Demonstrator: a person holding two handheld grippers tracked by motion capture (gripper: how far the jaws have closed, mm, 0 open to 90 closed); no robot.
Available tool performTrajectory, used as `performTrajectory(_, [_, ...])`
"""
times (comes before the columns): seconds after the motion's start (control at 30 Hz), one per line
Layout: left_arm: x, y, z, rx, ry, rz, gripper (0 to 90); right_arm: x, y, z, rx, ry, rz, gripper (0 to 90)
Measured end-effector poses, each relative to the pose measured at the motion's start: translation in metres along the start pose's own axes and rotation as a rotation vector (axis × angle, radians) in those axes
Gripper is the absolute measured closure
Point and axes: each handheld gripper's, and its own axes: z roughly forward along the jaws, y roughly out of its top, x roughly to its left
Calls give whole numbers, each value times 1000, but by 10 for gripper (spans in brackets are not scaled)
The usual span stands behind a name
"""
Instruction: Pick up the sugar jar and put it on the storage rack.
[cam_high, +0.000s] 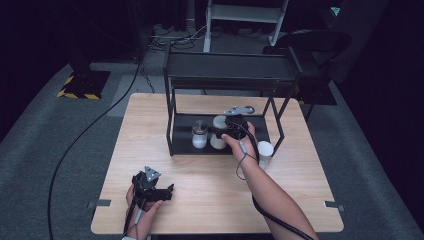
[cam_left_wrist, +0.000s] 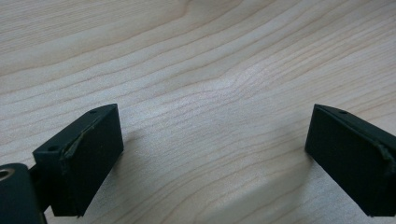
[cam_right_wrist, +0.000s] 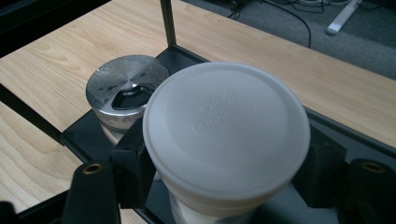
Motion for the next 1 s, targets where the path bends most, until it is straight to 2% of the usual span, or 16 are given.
performTrajectory(0.13, [0, 0, 0, 0, 0, -1, 42, -1, -3, 2, -2, 1, 19, 331])
performTrajectory(0.4, [0, 0, 0, -1, 0, -1, 42, -1, -5, 2, -6, -2, 10, 325])
performTrajectory(0.5, [0, 0, 0, -1, 1, 0, 41, 2, -5, -2, -23, -12, 1, 220])
performTrajectory(0.57, [-1, 0, 0, 2, 3, 0, 41, 3, -5, -7, -38, -20, -7, 168])
performTrajectory(0.7, [-1, 0, 0, 0, 4, -2, 41, 5, -4, -22, -65, -19, -22, 117])
performTrajectory(1.0, [-2, 0, 0, 3, 8, 2, 41, 3, -11, -61, -114, 1, -17, 90])
